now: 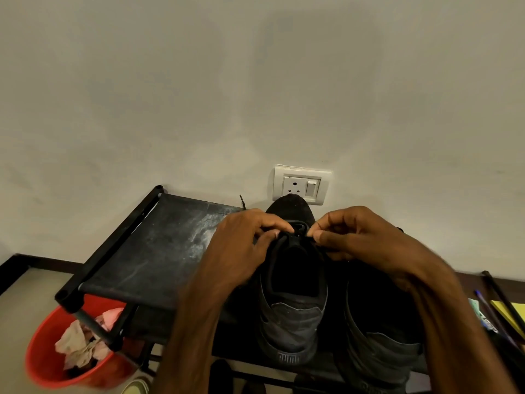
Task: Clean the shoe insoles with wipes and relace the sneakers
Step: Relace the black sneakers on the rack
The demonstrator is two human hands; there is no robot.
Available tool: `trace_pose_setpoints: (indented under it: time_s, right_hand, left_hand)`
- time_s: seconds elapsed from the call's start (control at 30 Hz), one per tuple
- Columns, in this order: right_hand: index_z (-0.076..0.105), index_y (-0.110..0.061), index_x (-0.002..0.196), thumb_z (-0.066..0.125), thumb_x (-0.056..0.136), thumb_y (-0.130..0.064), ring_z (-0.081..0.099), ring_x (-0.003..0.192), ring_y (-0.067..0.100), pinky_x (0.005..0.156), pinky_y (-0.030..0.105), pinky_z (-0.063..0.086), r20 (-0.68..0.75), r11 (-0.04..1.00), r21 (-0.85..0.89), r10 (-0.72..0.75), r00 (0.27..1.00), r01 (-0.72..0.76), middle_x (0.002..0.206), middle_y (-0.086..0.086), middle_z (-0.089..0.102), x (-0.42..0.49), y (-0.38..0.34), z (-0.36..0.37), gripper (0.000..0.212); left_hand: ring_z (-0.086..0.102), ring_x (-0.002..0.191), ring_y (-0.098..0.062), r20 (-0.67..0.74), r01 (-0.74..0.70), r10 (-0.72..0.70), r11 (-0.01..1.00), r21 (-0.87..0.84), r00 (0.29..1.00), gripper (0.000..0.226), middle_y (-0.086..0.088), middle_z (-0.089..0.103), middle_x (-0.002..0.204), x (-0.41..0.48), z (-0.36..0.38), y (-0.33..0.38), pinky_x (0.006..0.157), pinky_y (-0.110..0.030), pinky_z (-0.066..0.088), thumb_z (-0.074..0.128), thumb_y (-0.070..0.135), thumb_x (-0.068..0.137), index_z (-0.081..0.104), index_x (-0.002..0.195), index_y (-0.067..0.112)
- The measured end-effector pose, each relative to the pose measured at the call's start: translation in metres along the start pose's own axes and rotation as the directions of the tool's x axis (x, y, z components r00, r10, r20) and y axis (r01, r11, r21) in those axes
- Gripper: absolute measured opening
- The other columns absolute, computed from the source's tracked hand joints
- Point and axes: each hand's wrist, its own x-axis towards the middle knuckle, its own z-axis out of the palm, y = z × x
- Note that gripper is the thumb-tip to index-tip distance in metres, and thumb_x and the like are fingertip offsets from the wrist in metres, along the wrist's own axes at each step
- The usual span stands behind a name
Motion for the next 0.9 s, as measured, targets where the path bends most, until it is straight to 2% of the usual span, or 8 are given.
trace_pose_setpoints:
  time_s: [0.1,0.3,0.47,0.53,0.63,0.7,0.83,0.9]
  right_hand:
    - [0.077,-0.012,0.103,0.058,0.101,-0.011,0.075,0.092,0.02,0.083,0.031,0.062,-0.001,0.998,0.063,0.002,1.0,-0.002,0.094,0.011,0.077,0.0,0.001,-0.002,0.019]
    - [0.077,-0.024,0.101,0.067,0.097,-0.015,0.075,0.076,0.023,0.074,0.037,0.064,-0.057,0.976,-0.179,-0.137,0.989,0.125,0.081,0.004,0.076,0.015,0.006,0.004,0.014]
    - [0.078,-0.031,0.103,0.071,0.094,-0.02,0.067,0.061,0.006,0.067,0.016,0.051,-0.09,0.932,-0.32,-0.207,0.974,0.168,0.07,-0.004,0.073,0.021,0.011,0.008,0.016]
    - [0.079,-0.036,0.103,0.071,0.094,-0.02,0.068,0.072,-0.001,0.073,0.014,0.052,-0.096,0.916,-0.363,-0.222,0.97,0.174,0.078,-0.013,0.074,0.02,0.011,0.008,0.02]
    - [0.079,-0.041,0.098,0.073,0.092,-0.021,0.07,0.086,0.002,0.079,0.019,0.058,-0.099,0.896,-0.405,-0.242,0.965,0.183,0.095,-0.019,0.076,0.02,0.01,0.008,0.022]
    - [0.08,-0.038,0.096,0.074,0.091,-0.02,0.069,0.086,0.005,0.079,0.019,0.058,-0.112,0.895,-0.407,-0.247,0.962,0.183,0.096,-0.016,0.076,0.02,0.009,0.01,0.019]
    - [0.078,-0.034,0.092,0.073,0.092,-0.02,0.067,0.088,0.006,0.078,0.016,0.052,-0.13,0.885,-0.436,-0.239,0.962,0.161,0.095,-0.014,0.074,0.023,0.008,0.014,0.015]
    - [0.076,-0.033,0.09,0.071,0.094,-0.019,0.066,0.089,0.007,0.079,0.017,0.052,-0.144,0.894,-0.428,-0.209,0.967,0.129,0.094,-0.013,0.073,0.023,0.007,0.015,0.015]
  left_hand:
    - [0.068,0.088,0.0,-0.012,-0.015,0.015,1.0,0.015,1.0,0.018,0.018,0.074,0.102,0.001,-0.001,0.002,0.088,-0.026,0.056,0.068,0.023,0.094,0.078,0.102,0.036]
    - [0.059,0.078,0.012,-0.108,-0.008,0.017,0.996,0.088,0.994,0.012,0.022,0.07,0.091,0.001,0.004,0.005,0.086,-0.022,0.053,0.067,0.024,0.094,0.076,0.096,0.032]
    - [0.063,0.085,0.005,-0.125,-0.013,0.024,0.996,0.087,0.992,0.013,0.02,0.069,0.092,0.0,0.007,0.006,0.084,-0.025,0.054,0.061,0.025,0.095,0.071,0.096,0.033]
    - [0.063,0.087,0.004,-0.121,-0.021,0.03,0.997,0.074,0.992,0.012,0.02,0.069,0.094,0.0,0.008,0.006,0.084,-0.029,0.055,0.061,0.025,0.095,0.07,0.095,0.033]
    - [0.062,0.094,0.003,-0.109,-0.026,0.032,0.998,0.055,0.994,0.012,0.018,0.067,0.104,0.001,0.008,0.002,0.09,-0.032,0.054,0.062,0.025,0.095,0.07,0.094,0.033]
    - [0.061,0.101,0.001,-0.103,-0.025,0.031,0.998,0.051,0.994,0.012,0.016,0.067,0.108,0.001,0.007,0.0,0.095,-0.034,0.053,0.061,0.025,0.095,0.072,0.094,0.03]
    - [0.061,0.094,0.004,-0.1,0.025,-0.019,0.998,0.054,0.995,0.017,0.019,0.069,0.097,0.002,0.007,-0.001,0.091,-0.032,0.052,0.059,0.02,0.097,0.071,0.096,0.032]
    - [0.062,0.094,0.004,-0.107,0.035,-0.029,0.998,0.052,0.994,0.019,0.019,0.071,0.1,0.002,0.008,-0.001,0.092,-0.031,0.052,0.059,0.019,0.097,0.072,0.102,0.033]
